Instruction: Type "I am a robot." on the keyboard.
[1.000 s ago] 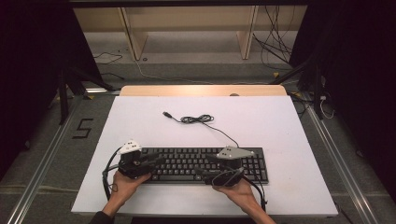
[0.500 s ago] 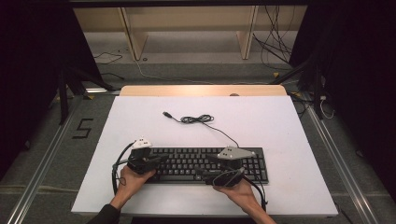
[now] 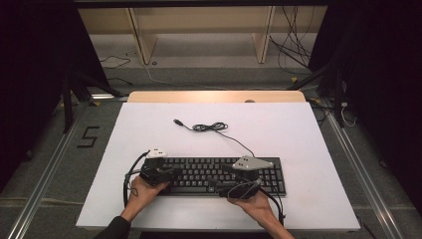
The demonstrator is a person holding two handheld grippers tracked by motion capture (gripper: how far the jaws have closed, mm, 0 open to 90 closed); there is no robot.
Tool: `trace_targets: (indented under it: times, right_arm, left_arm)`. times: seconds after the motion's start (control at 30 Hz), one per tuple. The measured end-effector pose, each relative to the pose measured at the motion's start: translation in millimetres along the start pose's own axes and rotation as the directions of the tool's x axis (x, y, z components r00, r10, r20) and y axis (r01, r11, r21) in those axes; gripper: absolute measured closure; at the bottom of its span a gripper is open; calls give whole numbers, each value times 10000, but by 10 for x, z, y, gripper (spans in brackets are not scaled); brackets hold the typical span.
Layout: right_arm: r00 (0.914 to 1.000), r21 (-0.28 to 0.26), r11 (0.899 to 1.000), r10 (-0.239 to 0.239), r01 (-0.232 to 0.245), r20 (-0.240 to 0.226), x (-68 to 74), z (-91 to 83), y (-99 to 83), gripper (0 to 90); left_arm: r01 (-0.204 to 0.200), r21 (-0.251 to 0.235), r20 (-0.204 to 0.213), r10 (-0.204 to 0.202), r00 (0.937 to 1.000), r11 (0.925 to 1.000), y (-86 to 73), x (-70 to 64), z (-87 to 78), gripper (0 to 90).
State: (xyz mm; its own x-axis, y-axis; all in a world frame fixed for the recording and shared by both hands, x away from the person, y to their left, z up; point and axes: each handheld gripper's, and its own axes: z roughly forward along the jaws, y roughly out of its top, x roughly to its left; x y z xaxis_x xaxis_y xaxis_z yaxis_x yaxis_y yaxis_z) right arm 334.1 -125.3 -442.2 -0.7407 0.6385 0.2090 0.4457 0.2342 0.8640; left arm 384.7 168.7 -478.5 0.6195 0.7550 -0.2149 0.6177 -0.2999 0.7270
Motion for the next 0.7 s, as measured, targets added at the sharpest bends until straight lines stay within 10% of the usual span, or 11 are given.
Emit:
trace_targets:
  times: [0.7]
  right_arm:
    - [10000, -65, 10000, -11, 11, 48, 3, -9, 9, 301]
  left_arm:
    - [45, -506, 73, -41, 10000, 9987, -27, 3, -75, 839]
